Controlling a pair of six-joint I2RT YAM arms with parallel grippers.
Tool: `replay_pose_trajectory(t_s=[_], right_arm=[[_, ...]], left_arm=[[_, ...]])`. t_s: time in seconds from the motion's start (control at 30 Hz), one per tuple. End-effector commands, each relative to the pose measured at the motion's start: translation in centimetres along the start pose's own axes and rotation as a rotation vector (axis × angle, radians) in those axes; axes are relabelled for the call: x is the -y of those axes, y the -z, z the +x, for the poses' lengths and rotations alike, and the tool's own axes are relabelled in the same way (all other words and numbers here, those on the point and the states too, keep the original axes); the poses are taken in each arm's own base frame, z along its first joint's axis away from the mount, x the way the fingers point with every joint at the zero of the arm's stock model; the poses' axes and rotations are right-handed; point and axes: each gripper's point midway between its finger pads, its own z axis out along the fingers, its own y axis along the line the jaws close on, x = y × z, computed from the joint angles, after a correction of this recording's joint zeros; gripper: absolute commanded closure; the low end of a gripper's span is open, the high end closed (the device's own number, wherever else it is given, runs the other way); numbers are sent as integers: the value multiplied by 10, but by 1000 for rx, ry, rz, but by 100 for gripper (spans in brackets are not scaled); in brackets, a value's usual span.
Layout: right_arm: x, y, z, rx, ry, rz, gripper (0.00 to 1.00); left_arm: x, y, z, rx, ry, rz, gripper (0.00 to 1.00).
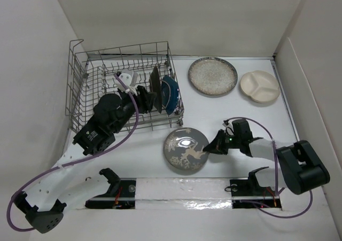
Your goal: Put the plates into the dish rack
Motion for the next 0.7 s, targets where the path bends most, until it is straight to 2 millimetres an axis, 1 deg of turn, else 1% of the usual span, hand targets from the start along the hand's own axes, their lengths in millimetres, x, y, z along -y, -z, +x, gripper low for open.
replay_pose_trajectory(t_s=[0.0, 0.03, 0.07, 0.1, 0.13, 0.17, 0.2, 0.23, 0.27, 0.3, 0.33, 0.4, 0.43, 0.47, 0.5, 0.53, 0.57, 0.6, 0.63, 0.67], right_arm=[[53, -1, 13, 14, -49, 213, 100], [54, 2, 15, 10, -49, 228, 100], [54, 5, 14, 22, -45, 242, 100], [38, 10, 3, 66, -8, 210, 100], [37, 16, 4, 67, -2, 225, 100], [30, 21, -1, 95, 22, 221, 100], [3, 31, -16, 156, 83, 164, 100], [-1, 38, -14, 150, 107, 171, 100], [-15, 44, -15, 152, 132, 138, 100], [-26, 50, -16, 158, 157, 112, 100], [-45, 62, -19, 179, 204, 77, 100], [-63, 74, -20, 197, 239, 39, 100], [-79, 85, -21, 225, 277, 4, 100], [-89, 92, -19, 225, 295, -24, 100], [-97, 98, -18, 231, 312, -43, 100], [-101, 105, -13, 223, 325, -46, 100], [-120, 120, -15, 262, 366, -80, 100], [-126, 127, -14, 277, 383, -84, 100], [-127, 134, -10, 273, 410, -77, 100], [-132, 141, -12, 288, 423, -79, 100]], left_arm=[[5, 1, -24, 78, 45, 46, 61], [8, 2, -27, 82, 52, 60, 60], [7, 0, -27, 77, 51, 60, 58], [9, -1, -26, 68, 51, 67, 58], [9, -2, -26, 63, 52, 69, 58], [12, -4, -24, 49, 58, 92, 57], [15, -4, -23, 45, 61, 109, 57], [21, -4, -21, 34, 61, 144, 57], [25, -5, -20, 25, 62, 173, 57], [24, -5, -22, 28, 67, 178, 57], [24, -6, -24, 29, 71, 184, 57], [32, -5, -27, 23, 85, 241, 56], [33, -5, -28, 23, 88, 254, 55], [38, -4, -27, 15, 89, 282, 52], [39, -4, -27, 14, 90, 286, 51], [39, -5, -27, 12, 91, 285, 50], [40, -4, -30, 15, 90, 291, 47], [42, -5, -29, 4, 89, 297, 46], [43, -6, -28, -4, 85, 305, 45], [47, -5, -27, -11, 84, 329, 43]])
